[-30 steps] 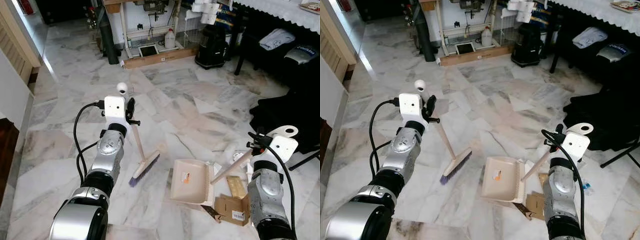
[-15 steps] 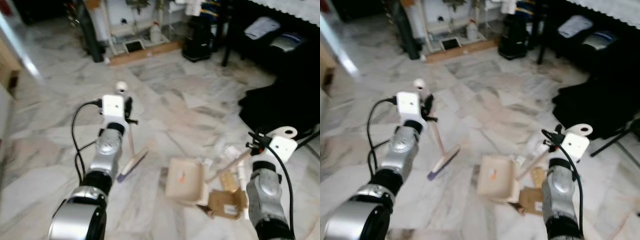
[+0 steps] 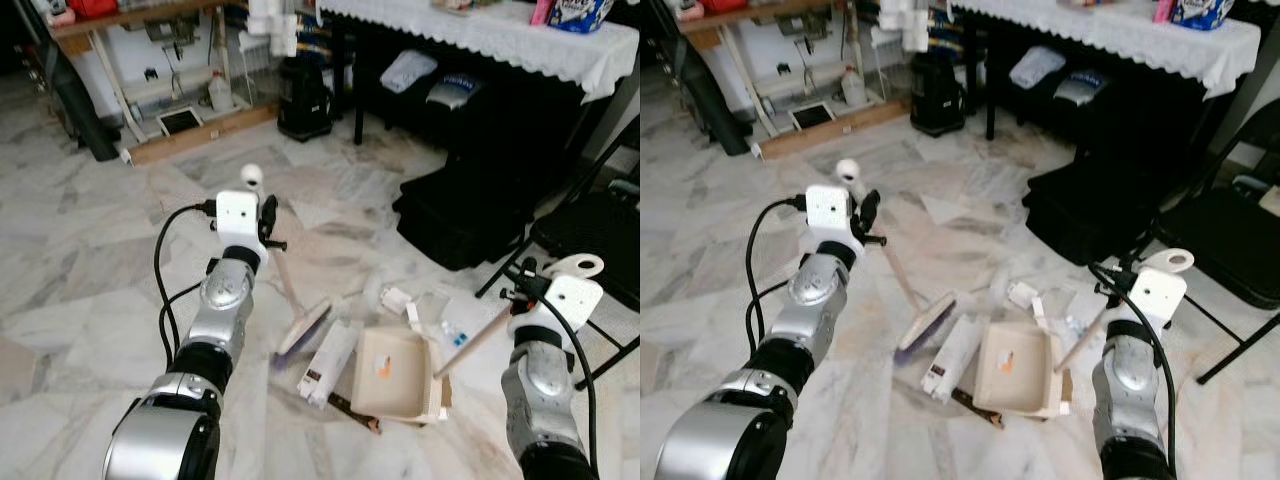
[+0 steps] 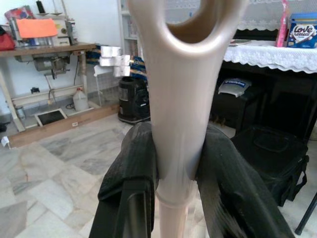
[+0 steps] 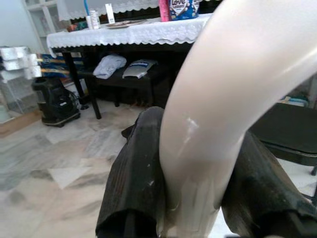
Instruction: Sweep floor
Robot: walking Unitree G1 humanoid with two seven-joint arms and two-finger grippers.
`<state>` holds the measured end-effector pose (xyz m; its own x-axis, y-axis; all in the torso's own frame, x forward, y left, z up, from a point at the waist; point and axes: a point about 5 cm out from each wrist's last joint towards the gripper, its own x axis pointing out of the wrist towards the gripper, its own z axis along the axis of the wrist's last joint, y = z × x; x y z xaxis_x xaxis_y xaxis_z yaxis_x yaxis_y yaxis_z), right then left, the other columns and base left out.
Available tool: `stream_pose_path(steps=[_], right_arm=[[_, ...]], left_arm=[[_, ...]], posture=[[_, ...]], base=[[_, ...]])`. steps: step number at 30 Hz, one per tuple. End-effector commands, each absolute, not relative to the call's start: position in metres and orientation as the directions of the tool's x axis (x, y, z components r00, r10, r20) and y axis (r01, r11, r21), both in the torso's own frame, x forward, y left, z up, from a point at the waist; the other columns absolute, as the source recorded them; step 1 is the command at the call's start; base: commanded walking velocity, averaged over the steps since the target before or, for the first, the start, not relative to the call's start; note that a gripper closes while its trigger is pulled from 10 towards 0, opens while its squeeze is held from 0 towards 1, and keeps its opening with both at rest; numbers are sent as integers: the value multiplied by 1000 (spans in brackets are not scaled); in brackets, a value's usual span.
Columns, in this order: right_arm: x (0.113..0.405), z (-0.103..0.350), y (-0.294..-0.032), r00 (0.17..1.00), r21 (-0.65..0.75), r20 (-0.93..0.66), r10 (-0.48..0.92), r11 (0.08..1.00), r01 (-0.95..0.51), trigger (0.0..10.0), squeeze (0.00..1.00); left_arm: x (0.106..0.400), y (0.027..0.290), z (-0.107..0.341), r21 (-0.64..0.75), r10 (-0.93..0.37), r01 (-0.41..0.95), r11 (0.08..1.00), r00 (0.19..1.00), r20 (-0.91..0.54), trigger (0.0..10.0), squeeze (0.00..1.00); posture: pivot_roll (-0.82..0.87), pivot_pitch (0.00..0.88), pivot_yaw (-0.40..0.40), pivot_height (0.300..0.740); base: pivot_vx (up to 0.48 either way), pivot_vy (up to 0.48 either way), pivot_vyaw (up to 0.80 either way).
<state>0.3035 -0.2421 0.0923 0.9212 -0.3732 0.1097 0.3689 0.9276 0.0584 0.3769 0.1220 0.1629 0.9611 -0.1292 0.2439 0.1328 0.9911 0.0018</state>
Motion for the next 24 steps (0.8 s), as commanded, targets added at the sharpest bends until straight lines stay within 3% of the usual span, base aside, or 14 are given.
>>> stream_pose_path(steps=[1, 10, 24], right_arm=[[310, 111, -242, 912, 77, 187, -366, 931, 358, 10000, 0], [310, 115, -246, 913, 70, 185, -364, 931, 357, 10000, 0], [312, 116, -242, 921, 75, 181, -346, 938, 338, 10000, 0]], left_arm=[[378, 125, 172, 16, -124, 125, 992, 952, 281, 10000, 0], [376, 126, 168, -23, -98, 108, 994, 957, 271, 10000, 0], [376, 127, 162, -46, -84, 98, 994, 964, 252, 10000, 0]], posture=[[-151, 0, 55, 740], [-152, 0, 46, 740], [-160, 0, 44, 740]], base=[[0, 0, 0], [0, 0, 0], [0, 0, -723]])
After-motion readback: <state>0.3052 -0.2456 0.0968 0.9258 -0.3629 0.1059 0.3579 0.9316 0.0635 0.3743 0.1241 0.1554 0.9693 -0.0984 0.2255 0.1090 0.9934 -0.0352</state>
